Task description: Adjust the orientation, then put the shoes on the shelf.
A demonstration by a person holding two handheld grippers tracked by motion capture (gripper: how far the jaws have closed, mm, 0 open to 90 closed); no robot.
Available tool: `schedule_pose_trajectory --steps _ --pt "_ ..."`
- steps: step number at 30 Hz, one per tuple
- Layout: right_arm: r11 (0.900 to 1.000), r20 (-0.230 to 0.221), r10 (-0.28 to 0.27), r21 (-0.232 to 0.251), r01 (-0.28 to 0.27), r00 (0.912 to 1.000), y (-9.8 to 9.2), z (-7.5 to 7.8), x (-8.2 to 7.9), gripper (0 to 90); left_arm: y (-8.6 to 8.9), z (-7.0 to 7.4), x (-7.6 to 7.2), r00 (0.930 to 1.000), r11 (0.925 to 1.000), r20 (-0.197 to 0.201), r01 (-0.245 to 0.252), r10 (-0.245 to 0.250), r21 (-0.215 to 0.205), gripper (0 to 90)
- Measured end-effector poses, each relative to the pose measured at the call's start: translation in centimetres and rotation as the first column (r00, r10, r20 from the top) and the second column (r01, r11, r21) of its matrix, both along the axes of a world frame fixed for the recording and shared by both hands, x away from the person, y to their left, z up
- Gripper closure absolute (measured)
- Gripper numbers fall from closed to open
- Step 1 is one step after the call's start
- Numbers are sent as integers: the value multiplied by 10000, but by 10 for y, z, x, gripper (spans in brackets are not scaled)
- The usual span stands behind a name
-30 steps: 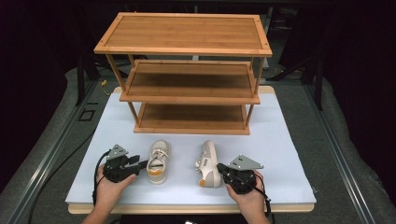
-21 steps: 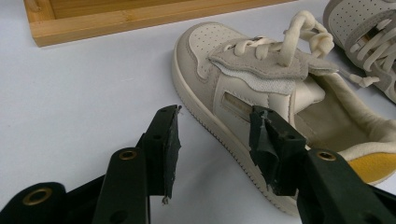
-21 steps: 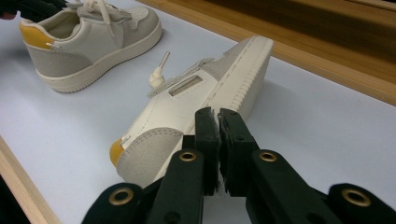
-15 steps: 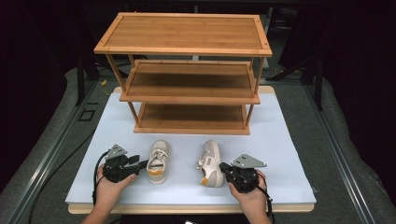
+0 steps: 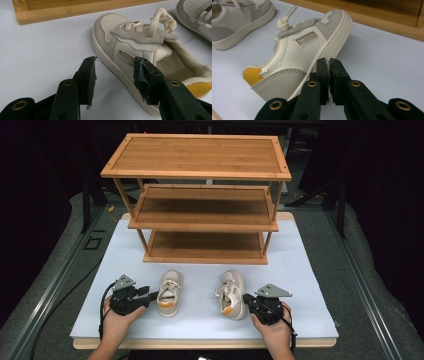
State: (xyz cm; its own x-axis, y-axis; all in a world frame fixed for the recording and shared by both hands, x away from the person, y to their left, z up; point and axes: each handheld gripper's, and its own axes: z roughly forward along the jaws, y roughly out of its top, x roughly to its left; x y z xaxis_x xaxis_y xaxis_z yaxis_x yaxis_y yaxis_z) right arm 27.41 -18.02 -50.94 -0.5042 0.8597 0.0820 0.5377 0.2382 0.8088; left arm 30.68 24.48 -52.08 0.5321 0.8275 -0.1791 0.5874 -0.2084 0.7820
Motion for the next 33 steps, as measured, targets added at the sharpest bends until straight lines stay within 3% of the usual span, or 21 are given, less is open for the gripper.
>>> schedule_pose_trajectory --steps 7,8,10,12,19,26,30,33 --pt "9978 -571 -417 -544 386 9975 -9 -10 8 857 0 1 0 10000 10000 21 -9 9 -64 524" --pt "9985 -680 -440 -344 418 9967 -11 -13 10 856 0 1 0 10000 10000 50 18 -17 -61 524" --pt "9971 -941 -569 -549 519 9939 -16 -16 13 831 0 2 -1 9999 9999 103 1 0 -134 523" --pt "9980 -1022 -590 -269 566 9930 -19 -18 16 803 0 3 -1 9999 9998 141 -7 10 -222 522" --pt "9949 -330 -1006 41 1008 9944 -20 -6 8 713 -1 10 -5 9994 9983 349 50 -30 -579 556" --pt "9882 245 -1343 773 1320 9906 -18 3 1 632 -6 17 -9 9993 9927 354 163 -122 -1194 491" --pt "9865 543 -1194 1194 1123 9914 -11 4 -2 582 -9 17 -7 9994 9886 255 255 -220 -1486 456" --pt "9898 435 -1031 1029 982 9937 -5 0 -1 557 -13 15 -5 9994 9881 177 312 -288 -1505 449"
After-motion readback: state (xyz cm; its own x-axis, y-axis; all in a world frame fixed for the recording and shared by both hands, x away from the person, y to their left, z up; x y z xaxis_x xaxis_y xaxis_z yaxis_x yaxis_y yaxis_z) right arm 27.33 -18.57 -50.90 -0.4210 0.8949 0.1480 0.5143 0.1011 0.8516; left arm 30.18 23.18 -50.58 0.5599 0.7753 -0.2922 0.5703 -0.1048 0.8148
